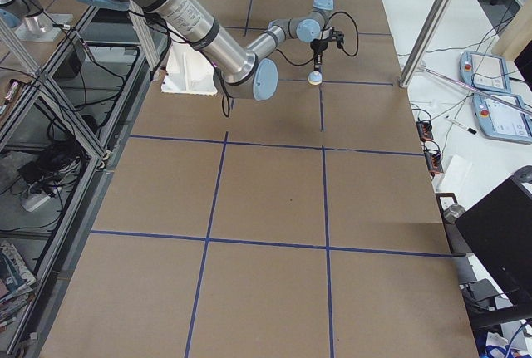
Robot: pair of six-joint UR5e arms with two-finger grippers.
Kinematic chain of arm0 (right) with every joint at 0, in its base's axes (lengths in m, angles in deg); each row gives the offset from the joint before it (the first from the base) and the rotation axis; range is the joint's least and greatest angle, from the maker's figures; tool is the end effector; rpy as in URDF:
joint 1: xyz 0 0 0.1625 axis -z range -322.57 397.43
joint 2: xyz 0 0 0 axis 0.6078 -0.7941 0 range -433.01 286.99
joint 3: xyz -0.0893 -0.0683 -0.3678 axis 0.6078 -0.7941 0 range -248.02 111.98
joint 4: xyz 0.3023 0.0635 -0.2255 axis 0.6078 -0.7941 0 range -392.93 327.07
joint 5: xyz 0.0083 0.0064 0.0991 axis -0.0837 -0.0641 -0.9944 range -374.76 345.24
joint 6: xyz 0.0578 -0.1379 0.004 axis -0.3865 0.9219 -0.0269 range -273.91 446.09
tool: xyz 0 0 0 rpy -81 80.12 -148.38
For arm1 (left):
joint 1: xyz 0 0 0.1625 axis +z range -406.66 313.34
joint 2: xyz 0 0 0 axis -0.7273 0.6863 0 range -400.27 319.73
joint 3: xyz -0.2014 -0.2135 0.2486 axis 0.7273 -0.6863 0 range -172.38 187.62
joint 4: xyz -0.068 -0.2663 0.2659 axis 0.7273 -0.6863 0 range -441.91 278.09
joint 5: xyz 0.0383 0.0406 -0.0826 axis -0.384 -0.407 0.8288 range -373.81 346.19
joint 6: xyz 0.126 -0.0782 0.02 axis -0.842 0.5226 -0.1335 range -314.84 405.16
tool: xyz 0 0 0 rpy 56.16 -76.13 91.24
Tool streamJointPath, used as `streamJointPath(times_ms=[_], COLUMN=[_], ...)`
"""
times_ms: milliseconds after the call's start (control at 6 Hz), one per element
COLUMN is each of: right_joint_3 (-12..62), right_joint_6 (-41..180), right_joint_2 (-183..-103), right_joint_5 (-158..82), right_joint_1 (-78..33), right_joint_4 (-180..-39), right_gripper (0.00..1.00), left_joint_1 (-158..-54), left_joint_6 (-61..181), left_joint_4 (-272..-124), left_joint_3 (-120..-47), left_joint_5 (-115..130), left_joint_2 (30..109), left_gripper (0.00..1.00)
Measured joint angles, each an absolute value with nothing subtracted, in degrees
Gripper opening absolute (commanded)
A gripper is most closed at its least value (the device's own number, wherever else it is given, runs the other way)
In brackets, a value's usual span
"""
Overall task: Place and press bell with both arms
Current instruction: 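Press down on the bell's button with the right gripper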
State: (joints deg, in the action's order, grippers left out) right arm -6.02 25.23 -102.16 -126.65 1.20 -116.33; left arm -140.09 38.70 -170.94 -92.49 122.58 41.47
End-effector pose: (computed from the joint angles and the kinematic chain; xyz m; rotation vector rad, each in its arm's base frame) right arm -0.6013 -0.5366 0.1994 0.0583 -0.7696 -0.0139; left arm -0.0491 -0.4020 0.6333 0.0842 0.8054 0.0562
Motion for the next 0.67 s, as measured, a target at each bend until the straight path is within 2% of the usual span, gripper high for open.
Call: streamJointPath(times_ms=[667], right_joint_3=[-7.01], right_joint_6=[25.12], right_joint_2=[-102.34], right_joint_5=[-125.1], right_joint_1=[2.11], right_joint_4=[-116.25], right_gripper=[0.04], left_joint_1=[-140.09], left_joint_6=[38.66], left_joint_4=[-170.94], left_joint_3=[-92.49], left_joint_5=[122.6], left_joint_2=[41.41], left_gripper=[1.0])
